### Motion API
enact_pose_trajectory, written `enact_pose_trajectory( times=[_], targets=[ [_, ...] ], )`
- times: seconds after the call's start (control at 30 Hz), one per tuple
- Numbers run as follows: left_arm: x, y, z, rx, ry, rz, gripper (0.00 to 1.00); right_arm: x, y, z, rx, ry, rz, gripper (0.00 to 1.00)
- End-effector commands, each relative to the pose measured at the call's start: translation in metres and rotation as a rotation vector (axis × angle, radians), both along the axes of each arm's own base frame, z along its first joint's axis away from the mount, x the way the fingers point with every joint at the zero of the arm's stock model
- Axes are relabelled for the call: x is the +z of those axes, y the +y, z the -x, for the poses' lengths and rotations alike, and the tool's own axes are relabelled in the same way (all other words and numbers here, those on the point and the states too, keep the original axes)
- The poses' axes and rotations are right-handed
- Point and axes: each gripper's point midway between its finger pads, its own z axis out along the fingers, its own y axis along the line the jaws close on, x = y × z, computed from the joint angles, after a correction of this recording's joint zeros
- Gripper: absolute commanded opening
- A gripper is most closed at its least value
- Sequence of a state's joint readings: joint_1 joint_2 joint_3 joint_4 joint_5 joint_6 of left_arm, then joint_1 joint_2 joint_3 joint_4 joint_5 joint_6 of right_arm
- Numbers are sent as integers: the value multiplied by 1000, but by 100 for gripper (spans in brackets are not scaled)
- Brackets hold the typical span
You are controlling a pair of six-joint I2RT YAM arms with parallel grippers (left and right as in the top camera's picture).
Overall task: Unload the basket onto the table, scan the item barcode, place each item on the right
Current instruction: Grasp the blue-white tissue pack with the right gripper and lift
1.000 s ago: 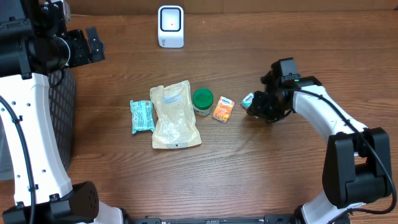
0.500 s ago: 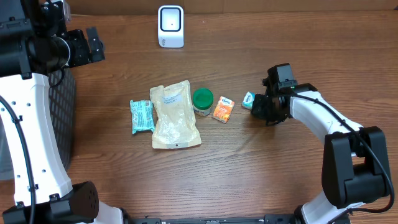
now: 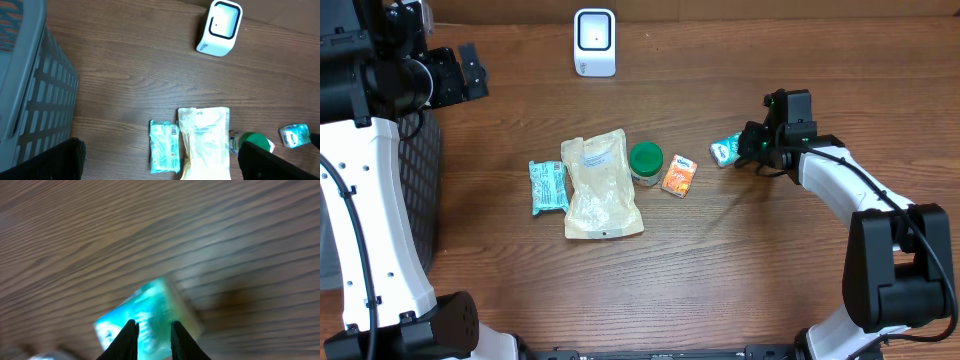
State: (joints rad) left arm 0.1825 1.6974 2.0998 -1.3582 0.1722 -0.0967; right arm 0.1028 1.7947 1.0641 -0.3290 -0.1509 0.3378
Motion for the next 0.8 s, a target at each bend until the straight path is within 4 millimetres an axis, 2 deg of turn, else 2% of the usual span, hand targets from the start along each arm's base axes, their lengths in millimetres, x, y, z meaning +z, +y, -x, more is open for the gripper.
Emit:
enact_pose_trajectory(
  times=[0.0, 0.07, 0.17, 0.4, 0.5, 0.67, 0.77],
  targets=[
    [-1, -4, 0, -29, -1, -7, 100, 23, 31, -12, 56, -39, -156, 23],
    [-1, -4, 0, -29, -1, -7, 99, 30, 43, -16, 42, -58, -213, 27],
    [-1, -4, 0, -29, -1, -7, 100, 29, 51, -25, -15, -74, -225, 28],
    [-1, -4, 0, -29, -1, -7, 99, -7, 63, -32, -81, -43, -208, 29],
    [-1, -4, 0, -29, -1, -7, 100, -21, 61, -30, -99, -11, -203, 29],
    [-1, -4, 0, -29, -1, -7, 99, -25, 61, -20, -97, 38, -200, 29],
    [-1, -4, 0, -29, -1, -6, 100, -25, 59, -7, -94, 94, -208, 29]
  ],
)
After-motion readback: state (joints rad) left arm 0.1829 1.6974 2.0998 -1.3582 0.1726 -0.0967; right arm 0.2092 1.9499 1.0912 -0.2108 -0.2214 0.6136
